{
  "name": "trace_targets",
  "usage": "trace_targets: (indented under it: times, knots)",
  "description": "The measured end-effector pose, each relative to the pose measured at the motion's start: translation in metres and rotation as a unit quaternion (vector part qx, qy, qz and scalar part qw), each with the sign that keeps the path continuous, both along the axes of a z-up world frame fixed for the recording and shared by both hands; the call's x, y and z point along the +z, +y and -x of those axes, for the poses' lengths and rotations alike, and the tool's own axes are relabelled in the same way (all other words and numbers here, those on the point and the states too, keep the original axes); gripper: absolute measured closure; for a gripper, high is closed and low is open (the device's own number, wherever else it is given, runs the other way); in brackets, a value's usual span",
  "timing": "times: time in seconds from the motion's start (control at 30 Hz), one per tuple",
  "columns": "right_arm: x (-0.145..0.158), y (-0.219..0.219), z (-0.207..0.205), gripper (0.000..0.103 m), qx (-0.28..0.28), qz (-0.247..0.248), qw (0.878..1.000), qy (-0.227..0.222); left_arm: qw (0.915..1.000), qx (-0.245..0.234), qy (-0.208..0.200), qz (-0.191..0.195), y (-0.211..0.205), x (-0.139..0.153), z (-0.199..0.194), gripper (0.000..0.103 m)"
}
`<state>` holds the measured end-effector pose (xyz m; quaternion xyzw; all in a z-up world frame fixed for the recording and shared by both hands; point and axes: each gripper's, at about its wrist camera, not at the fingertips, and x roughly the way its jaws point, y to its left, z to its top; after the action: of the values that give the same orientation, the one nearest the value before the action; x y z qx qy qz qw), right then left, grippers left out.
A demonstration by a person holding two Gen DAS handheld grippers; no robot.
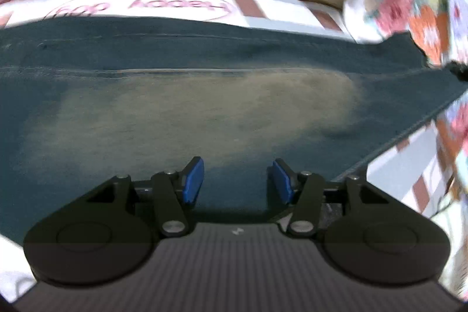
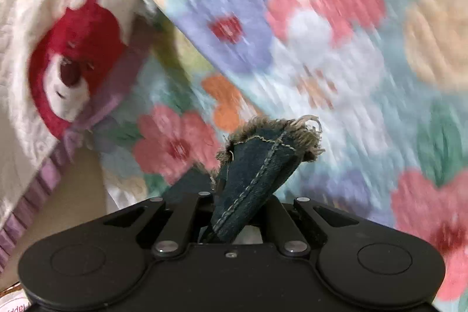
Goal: Fold clothes
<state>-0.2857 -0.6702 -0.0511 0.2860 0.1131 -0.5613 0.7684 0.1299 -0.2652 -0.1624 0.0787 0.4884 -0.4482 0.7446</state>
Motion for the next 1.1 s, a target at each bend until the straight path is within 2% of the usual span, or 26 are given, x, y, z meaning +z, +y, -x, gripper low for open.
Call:
trace_targets:
  times: [0.07, 0.1, 0.23, 0.37, 0.47, 0.53, 0.57, 0.67, 0.7, 0.73, 0.8, 0.87, 0.93, 0.97, 1.0, 1.07, 1.1]
  knots:
    - [-0.019, 0.000, 0.001, 0.101, -0.004, -0.015, 1.000, 0.007, 0.9988, -0.031, 0.022, 0.031, -0.022, 0.002, 0.008, 0.051]
    - [-0.026, 0.000, 0.005, 0.100, -0.009, -0.020, 1.000, -0.004, 0.9975, -0.043, 0.032, 0.046, -0.032, 0.002, 0.012, 0.051]
    - [-0.051, 0.001, 0.023, 0.100, -0.026, -0.043, 0.997, -0.058, 0.9974, -0.049, 0.014, 0.052, -0.072, -0.005, 0.024, 0.050]
    - [-0.068, -0.001, 0.039, 0.089, -0.016, -0.074, 0.990, -0.117, 0.9966, -0.062, 0.017, 0.052, -0.087, -0.007, 0.032, 0.049]
    - [-0.076, -0.004, 0.046, 0.086, 0.006, -0.105, 0.984, -0.144, 0.9959, -0.072, 0.019, 0.052, -0.099, -0.008, 0.038, 0.049]
    - [-0.080, -0.002, 0.049, 0.072, 0.019, -0.116, 0.981, -0.157, 0.9954, -0.077, 0.023, 0.052, -0.105, -0.009, 0.042, 0.049]
    - [-0.082, -0.001, 0.051, 0.063, 0.026, -0.122, 0.979, -0.163, 0.9952, -0.073, 0.033, 0.056, -0.103, -0.010, 0.039, 0.049]
    - [-0.098, 0.008, 0.053, 0.058, 0.028, -0.136, 0.975, -0.175, 0.9939, -0.063, 0.061, 0.067, -0.095, -0.012, 0.030, 0.048]
    - [-0.104, 0.012, 0.053, 0.053, 0.028, -0.140, 0.974, -0.175, 0.9938, -0.061, 0.062, 0.068, -0.091, -0.012, 0.028, 0.048]
    - [-0.110, 0.015, 0.051, 0.051, 0.030, -0.148, 0.973, -0.174, 0.9943, -0.059, 0.056, 0.068, -0.085, -0.011, 0.026, 0.048]
    - [-0.121, 0.023, 0.047, 0.049, 0.035, -0.164, 0.971, -0.172, 0.9968, -0.049, 0.019, 0.059, -0.067, -0.007, 0.021, 0.048]
    - [-0.126, 0.035, 0.043, 0.047, 0.038, -0.136, 0.975, -0.173, 0.9976, -0.041, -0.012, 0.053, -0.046, -0.005, 0.012, 0.048]
    - [-0.129, 0.040, 0.040, 0.045, 0.033, -0.126, 0.974, -0.186, 0.9974, -0.045, -0.006, 0.055, -0.026, -0.008, 0.002, 0.048]
    - [-0.129, 0.038, 0.038, 0.047, 0.034, -0.133, 0.968, -0.209, 0.9973, -0.046, -0.002, 0.057, -0.016, -0.010, -0.003, 0.048]
    - [-0.127, 0.036, 0.035, 0.063, 0.035, -0.141, 0.961, -0.235, 0.9969, -0.041, 0.007, 0.066, -0.007, -0.012, -0.008, 0.048]
    - [-0.109, 0.037, 0.030, 0.094, 0.042, -0.122, 0.958, -0.256, 0.9969, -0.028, 0.018, 0.071, 0.002, -0.011, -0.013, 0.048]
    - [-0.097, 0.036, 0.026, 0.094, 0.051, -0.111, 0.957, -0.262, 0.9971, -0.023, 0.021, 0.070, 0.005, -0.011, -0.014, 0.048]
